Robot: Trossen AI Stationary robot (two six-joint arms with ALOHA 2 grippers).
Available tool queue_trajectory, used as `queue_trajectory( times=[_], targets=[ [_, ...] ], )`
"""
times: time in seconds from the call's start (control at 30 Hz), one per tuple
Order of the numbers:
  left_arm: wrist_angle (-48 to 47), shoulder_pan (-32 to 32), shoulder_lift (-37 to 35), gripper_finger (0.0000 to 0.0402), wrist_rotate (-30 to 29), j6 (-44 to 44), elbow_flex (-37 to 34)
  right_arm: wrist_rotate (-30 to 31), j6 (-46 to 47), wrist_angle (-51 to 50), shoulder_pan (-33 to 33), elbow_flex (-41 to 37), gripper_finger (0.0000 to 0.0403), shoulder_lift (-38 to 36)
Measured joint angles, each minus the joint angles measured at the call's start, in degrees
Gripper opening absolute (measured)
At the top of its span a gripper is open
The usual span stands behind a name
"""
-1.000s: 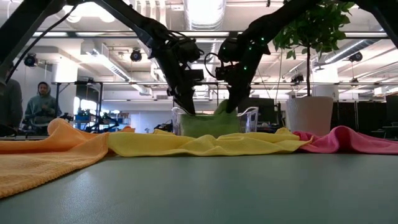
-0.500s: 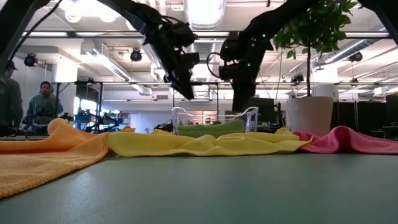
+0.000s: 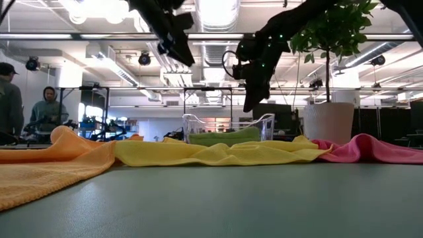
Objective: Fold microfiber towels
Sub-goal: Fold the yellow towel
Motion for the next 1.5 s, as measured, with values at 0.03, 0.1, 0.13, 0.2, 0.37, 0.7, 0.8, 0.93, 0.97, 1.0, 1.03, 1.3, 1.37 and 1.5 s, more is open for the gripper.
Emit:
queue_trajectory(
  times=[0.03,0.1,0.13,0.2,0.37,0.7,0.8,0.93,0.97,1.0,1.03,1.3,1.37,1.5],
  targets=[
    [0.05,0.00,-0.91,0.0135,-0.05,-0.01,-0.18,-0.58,0.54,-0.25,-0.01,0.00,0.0024,0.28],
    [0.01,0.00,-2.16,0.0135,-0.10,-0.02,-0.45,-0.99,1.09,-0.45,-0.04,0.00,0.0014,0.60],
    [-0.01,0.00,-2.54,0.0135,-0.16,-0.24,-0.50,-0.99,1.44,-0.44,0.00,0.00,0.0012,0.63],
    [-0.78,0.00,-2.70,0.0135,-0.14,-1.76,-0.59,-1.01,2.07,-0.42,0.24,0.00,0.0011,0.63],
    [-4.92,0.00,-2.39,0.0135,-0.14,-3.01,-0.68,-0.99,2.51,-1.51,1.24,-0.02,0.0009,-0.94],
    [-7.00,-2.31,-2.09,0.0135,-0.03,-5.87,-4.42,-1.01,1.81,-7.43,5.60,-0.04,0.0009,-8.90],
    [-6.99,-3.79,-2.11,0.0135,-0.03,-6.07,-6.45,-0.99,1.72,-8.80,7.36,-0.84,0.0009,-10.82],
    [-6.99,-6.45,-2.11,0.0135,0.12,-6.57,-9.11,-0.95,3.25,-9.85,10.40,-3.92,0.0008,-13.02],
    [-6.99,-7.12,-2.13,0.0135,0.12,-7.46,-9.70,-0.99,3.73,-9.82,11.45,-4.91,0.0008,-13.44],
    [-7.01,-7.80,-2.13,0.0135,0.12,-7.56,-10.24,-0.95,4.00,-9.69,12.50,-6.08,0.0008,-14.04],
    [-6.98,-8.53,-2.13,0.0135,0.10,-7.62,-10.82,-0.91,4.04,-9.55,13.60,-7.35,0.0008,-14.70],
    [-5.32,-13.57,-2.15,0.0135,0.12,-8.99,-15.10,-0.46,10.14,-5.30,20.38,-15.84,0.0008,-19.29],
    [-3.74,-14.37,-2.15,0.0135,0.04,-9.85,-16.15,-0.46,12.17,-3.27,21.57,-18.19,0.0008,-20.52],
    [-2.91,-15.65,-2.18,0.0135,0.10,-13.33,-17.63,-0.44,15.80,-1.00,23.42,-22.64,0.0008,-22.77]
  ],
)
